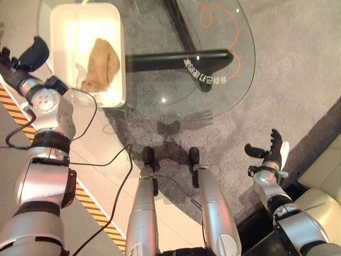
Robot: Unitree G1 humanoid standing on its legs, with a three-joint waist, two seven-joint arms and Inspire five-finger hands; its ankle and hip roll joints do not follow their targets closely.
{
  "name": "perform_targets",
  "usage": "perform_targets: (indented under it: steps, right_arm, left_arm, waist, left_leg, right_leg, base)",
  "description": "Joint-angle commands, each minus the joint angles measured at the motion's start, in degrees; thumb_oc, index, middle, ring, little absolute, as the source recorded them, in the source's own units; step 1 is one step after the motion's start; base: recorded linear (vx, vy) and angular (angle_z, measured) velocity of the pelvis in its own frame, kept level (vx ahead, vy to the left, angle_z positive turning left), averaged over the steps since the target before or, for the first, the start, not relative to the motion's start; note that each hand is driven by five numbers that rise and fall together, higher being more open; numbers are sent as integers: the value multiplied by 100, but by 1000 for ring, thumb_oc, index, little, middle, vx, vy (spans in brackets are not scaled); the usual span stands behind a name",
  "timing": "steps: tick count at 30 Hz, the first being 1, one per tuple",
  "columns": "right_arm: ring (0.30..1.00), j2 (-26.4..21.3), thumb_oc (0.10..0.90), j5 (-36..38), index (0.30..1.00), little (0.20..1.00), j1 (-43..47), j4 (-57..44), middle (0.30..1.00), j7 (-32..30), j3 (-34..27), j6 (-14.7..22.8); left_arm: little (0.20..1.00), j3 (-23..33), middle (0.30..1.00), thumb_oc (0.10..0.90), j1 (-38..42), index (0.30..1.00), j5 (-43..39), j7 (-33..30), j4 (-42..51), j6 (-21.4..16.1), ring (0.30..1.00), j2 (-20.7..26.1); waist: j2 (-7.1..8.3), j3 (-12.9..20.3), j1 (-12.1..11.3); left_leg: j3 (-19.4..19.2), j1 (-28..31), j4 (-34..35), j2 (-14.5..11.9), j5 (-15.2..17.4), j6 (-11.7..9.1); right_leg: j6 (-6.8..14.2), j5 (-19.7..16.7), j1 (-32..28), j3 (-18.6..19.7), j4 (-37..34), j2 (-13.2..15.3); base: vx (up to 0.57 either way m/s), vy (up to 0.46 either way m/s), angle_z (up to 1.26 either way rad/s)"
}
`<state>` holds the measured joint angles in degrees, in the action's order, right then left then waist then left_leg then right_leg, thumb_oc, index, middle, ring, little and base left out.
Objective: Wipe the table with a cloth and put it in the basket.
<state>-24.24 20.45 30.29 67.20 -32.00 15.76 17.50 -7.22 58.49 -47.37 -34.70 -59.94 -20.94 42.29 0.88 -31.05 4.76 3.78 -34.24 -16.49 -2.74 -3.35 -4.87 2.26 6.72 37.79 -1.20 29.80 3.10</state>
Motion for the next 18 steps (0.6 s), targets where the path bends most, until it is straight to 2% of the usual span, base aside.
perform_targets:
  steps: [1,5,10,14,18]
  right_arm:
    - [900,-257,800,154,900,900,-378,218,900,304,-349,-34]
    - [900,-325,800,63,900,900,-676,372,900,565,-560,-157]
    - [900,-215,800,-158,900,900,-1169,393,900,623,-801,-336]
    - [900,36,800,-292,900,900,-1769,529,900,1278,-1094,-599]
    - [900,212,800,-379,900,900,-2110,716,900,1803,-1204,-862]
  left_arm:
    - [900,347,900,800,-339,900,-35,527,-64,-425,900,569]
    - [900,625,900,800,-901,900,-120,1034,-38,-149,900,559]
    - [900,953,900,800,-1832,900,-118,1513,243,42,900,293]
    - [900,1285,900,800,-3091,900,367,1941,413,189,900,-421]
    - [900,1488,900,800,-4111,900,607,2404,-76,386,900,-1056]
  waist:
    - [-110,722,-183]
    - [-150,1031,-239]
    - [-211,1399,-349]
    - [-212,1888,-473]
    - [-152,2366,-561]
  left_leg:
    - [-409,333,-141,541,542,317]
    - [-393,868,283,550,436,305]
    - [-300,1599,851,590,402,336]
    - [-228,2381,1449,586,331,366]
    - [-174,2879,1720,561,310,374]
  right_leg:
    - [-64,-196,-670,-279,-1055,-171]
    - [-50,-242,-1208,-311,-1407,-101]
    - [47,-305,-1932,-338,-1856,2]
    - [120,-420,-2799,-449,-2446,65]
    - [162,-505,-3322,-481,-2747,82]
  base:
    - [72,13,-2]
    - [77,21,0]
    - [56,11,1]
    - [123,-11,9]
    - [174,9,9]
